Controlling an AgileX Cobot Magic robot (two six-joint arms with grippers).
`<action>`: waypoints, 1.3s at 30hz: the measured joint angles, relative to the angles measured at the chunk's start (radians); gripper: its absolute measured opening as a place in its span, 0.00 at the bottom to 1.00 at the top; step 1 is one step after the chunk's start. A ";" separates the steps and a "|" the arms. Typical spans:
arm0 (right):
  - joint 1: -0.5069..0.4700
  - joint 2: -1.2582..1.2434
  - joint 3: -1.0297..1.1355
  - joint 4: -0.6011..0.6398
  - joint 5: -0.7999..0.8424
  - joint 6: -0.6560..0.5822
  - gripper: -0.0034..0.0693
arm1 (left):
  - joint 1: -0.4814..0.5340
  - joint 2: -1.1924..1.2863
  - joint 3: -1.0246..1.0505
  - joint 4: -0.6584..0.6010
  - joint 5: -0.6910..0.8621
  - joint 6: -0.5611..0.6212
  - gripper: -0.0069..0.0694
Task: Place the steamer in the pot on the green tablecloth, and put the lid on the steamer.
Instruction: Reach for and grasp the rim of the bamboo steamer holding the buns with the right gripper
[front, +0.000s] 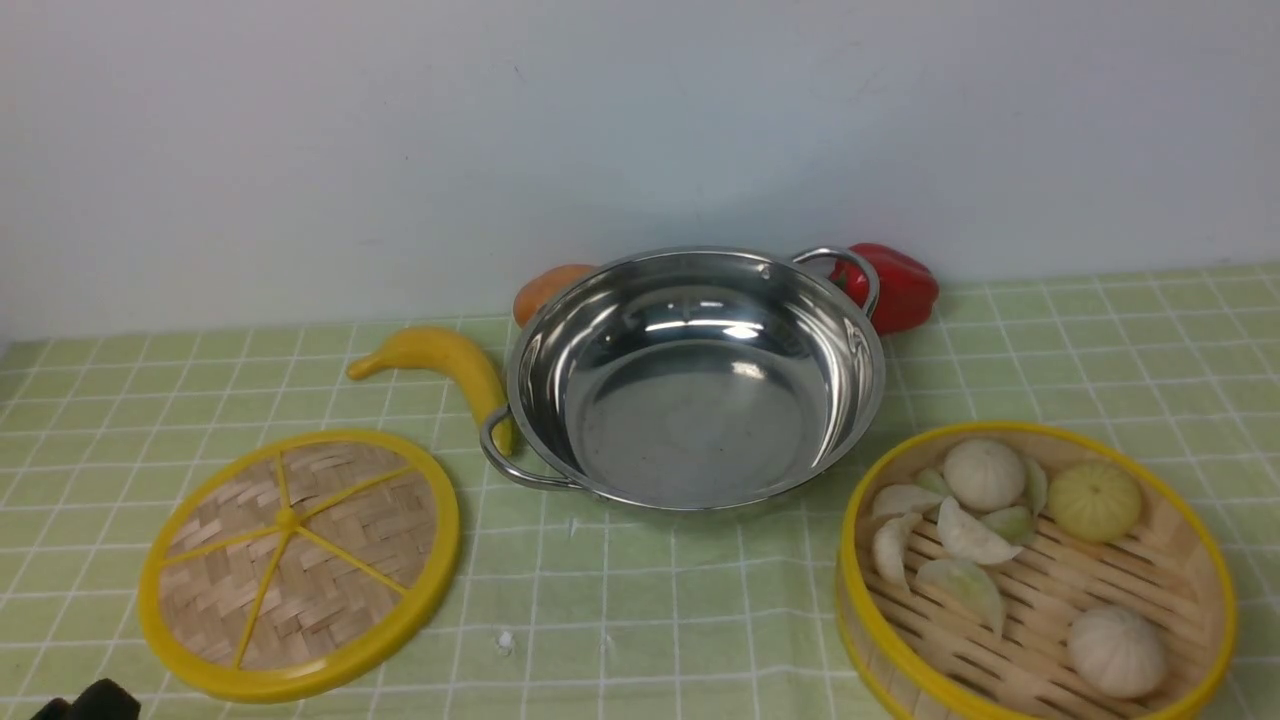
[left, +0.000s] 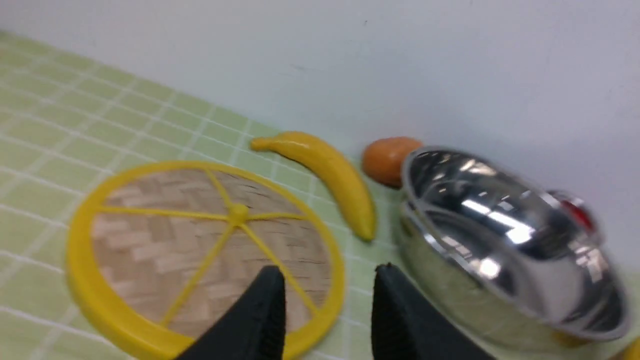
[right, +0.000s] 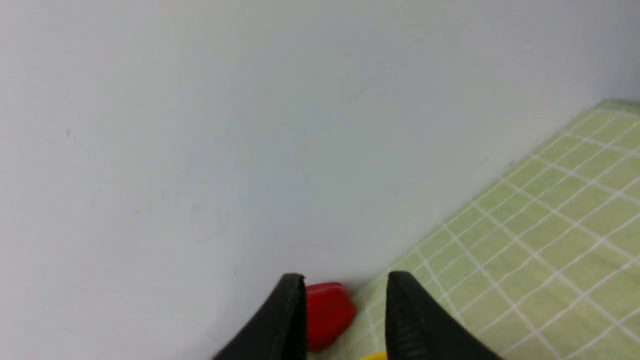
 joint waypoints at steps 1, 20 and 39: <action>0.000 0.000 0.000 0.023 -0.001 0.005 0.38 | 0.000 0.000 0.000 -0.060 -0.009 -0.008 0.41; 0.012 0.000 -0.055 0.215 -0.082 0.042 0.38 | 0.000 0.000 -0.052 -0.406 -0.234 -0.097 0.41; 0.050 0.650 -0.816 -0.348 0.401 -0.223 0.38 | 0.000 0.516 -0.656 0.120 0.090 0.040 0.41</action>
